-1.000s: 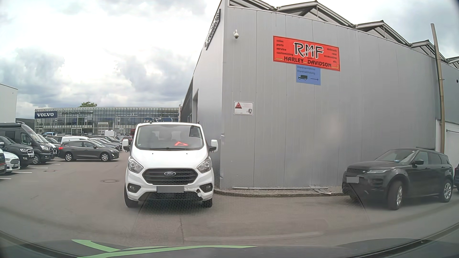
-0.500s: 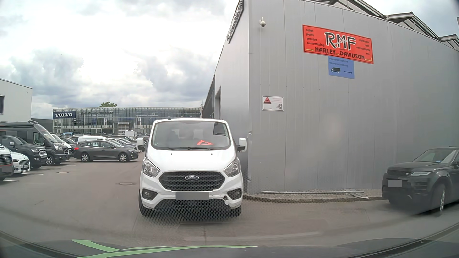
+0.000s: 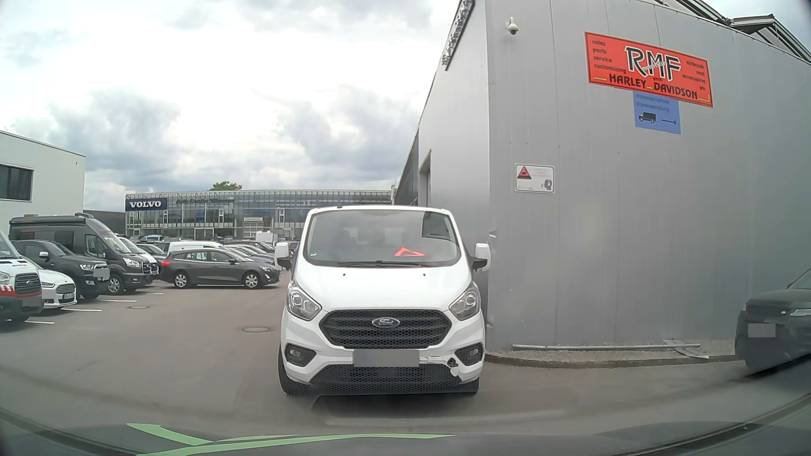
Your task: Follow the waypoints while adhering to traffic rules and regulations
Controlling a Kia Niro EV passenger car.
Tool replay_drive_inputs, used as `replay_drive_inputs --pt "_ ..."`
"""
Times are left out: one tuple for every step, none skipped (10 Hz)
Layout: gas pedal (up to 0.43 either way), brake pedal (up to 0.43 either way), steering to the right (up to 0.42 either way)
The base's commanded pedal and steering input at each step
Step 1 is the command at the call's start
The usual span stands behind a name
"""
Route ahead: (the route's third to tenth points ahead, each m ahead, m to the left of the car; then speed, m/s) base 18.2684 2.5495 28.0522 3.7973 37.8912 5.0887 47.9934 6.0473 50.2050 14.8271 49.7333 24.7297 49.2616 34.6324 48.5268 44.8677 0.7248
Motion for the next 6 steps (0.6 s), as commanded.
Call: replay_drive_inputs --pt "0.0 0.28 -0.481" --pt "0.0 0.268 -0.474" --pt "0.0 0.262 -0.465" --pt "0.0 0.262 -0.462" --pt "0.0 0.262 -0.462" --pt "0.0 0.262 -0.462"
